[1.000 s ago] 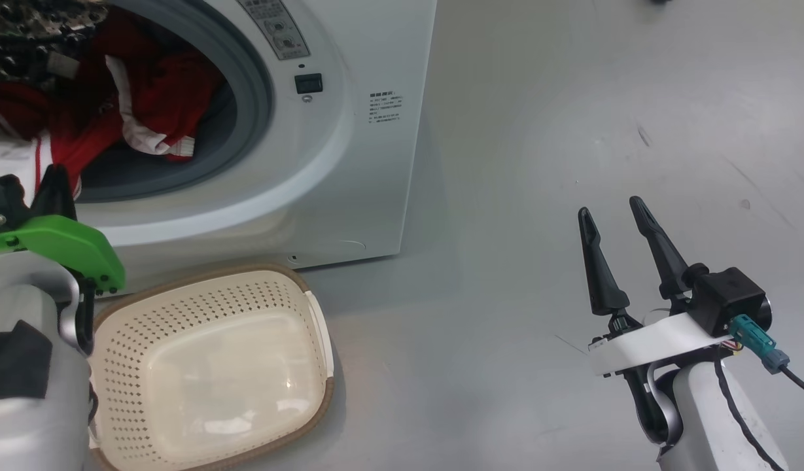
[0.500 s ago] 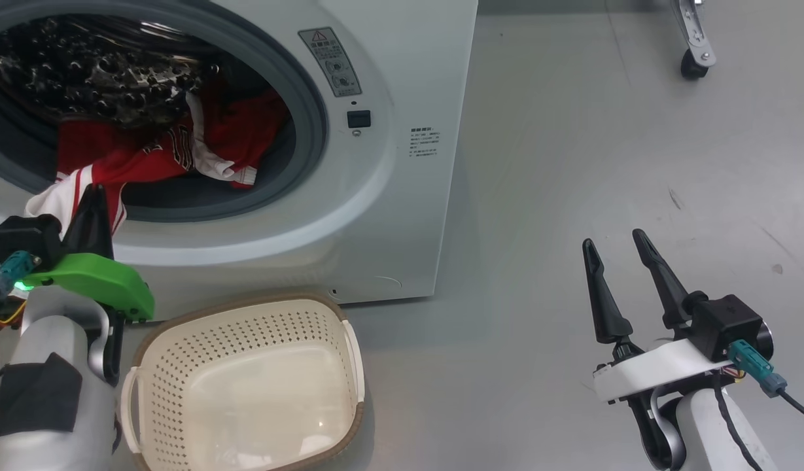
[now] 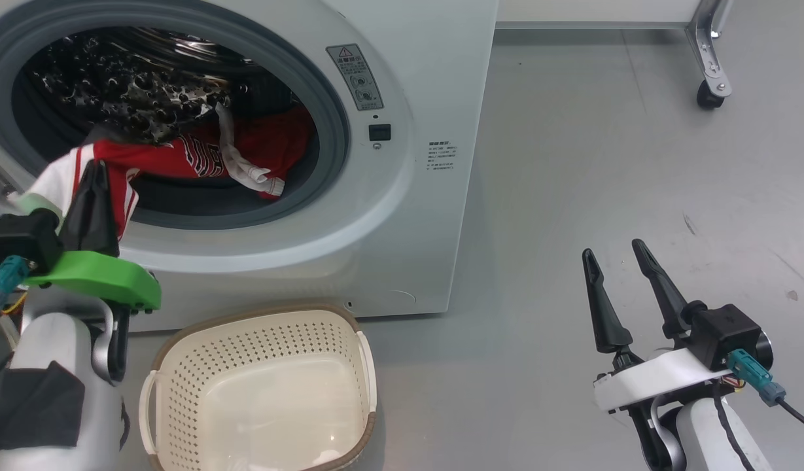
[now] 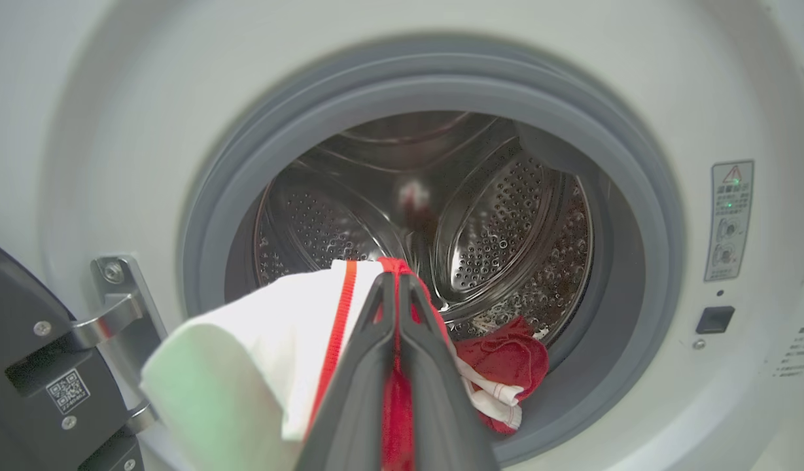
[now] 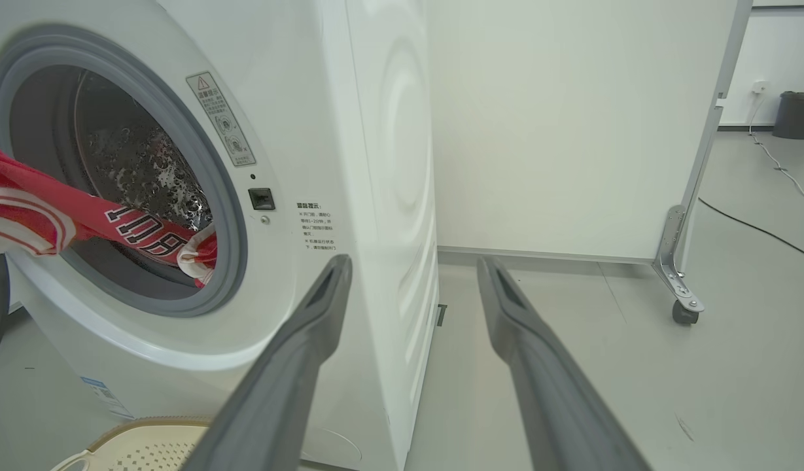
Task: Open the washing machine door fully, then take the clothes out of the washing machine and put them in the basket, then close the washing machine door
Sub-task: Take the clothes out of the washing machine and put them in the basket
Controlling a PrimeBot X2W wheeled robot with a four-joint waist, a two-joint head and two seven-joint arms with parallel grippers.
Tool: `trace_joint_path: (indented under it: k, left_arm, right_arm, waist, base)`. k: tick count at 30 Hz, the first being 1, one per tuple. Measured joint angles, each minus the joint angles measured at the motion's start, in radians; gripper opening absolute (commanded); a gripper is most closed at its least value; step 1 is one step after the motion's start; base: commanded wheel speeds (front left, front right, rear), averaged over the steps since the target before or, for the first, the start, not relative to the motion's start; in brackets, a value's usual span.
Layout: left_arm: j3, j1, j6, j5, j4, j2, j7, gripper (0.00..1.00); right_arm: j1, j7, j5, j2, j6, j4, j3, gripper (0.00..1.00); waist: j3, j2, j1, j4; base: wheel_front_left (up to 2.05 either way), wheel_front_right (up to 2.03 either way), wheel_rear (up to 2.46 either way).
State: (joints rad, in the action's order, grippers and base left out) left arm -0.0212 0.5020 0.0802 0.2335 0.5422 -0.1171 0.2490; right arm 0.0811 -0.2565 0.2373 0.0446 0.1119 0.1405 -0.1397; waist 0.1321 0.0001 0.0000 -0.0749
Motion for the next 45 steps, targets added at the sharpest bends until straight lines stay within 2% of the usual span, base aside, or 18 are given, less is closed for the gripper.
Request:
trace_joint_path:
  k: [8, 27, 36, 45]
  left_arm:
    - [-0.013, -0.015, 0.001, 0.0, -0.169, 0.012, 0.002, 0.0]
    - [-0.013, -0.126, 0.001, -0.011, -0.307, 0.031, 0.003, 0.0]
    - [-0.035, -0.128, 0.001, -0.015, -0.439, 0.041, 0.003, 0.0]
    - [0.011, -0.204, 0.002, -0.015, -0.397, 0.048, -0.001, 0.0]
  right_arm:
    - [-0.009, 0.0, 0.0, 0.0, 0.0, -0.004, 0.0, 1.0]
    - [-0.015, 0.0, 0.0, 0.0, 0.0, -0.005, -0.008, 1.0]
    - [-0.023, 0.0, -0.002, 0.0, 0.001, -0.005, -0.009, 1.0]
    - [-0.023, 0.0, -0.003, 0.0, 0.001, -0.009, -0.009, 1.0]
  waist:
    - [-0.004, 0.0, 0.0, 0.003]
    - [-0.006, 0.0, 0.0, -0.01]
    - [-0.003, 0.0, 0.0, -0.011]
    - [0.004, 0.0, 0.0, -0.01]
  base:
    - [0.0, 0.0, 0.0]
    - [0.0, 0.0, 0.0]
    - [0.0, 0.0, 0.0]
    - [0.0, 0.0, 0.0]
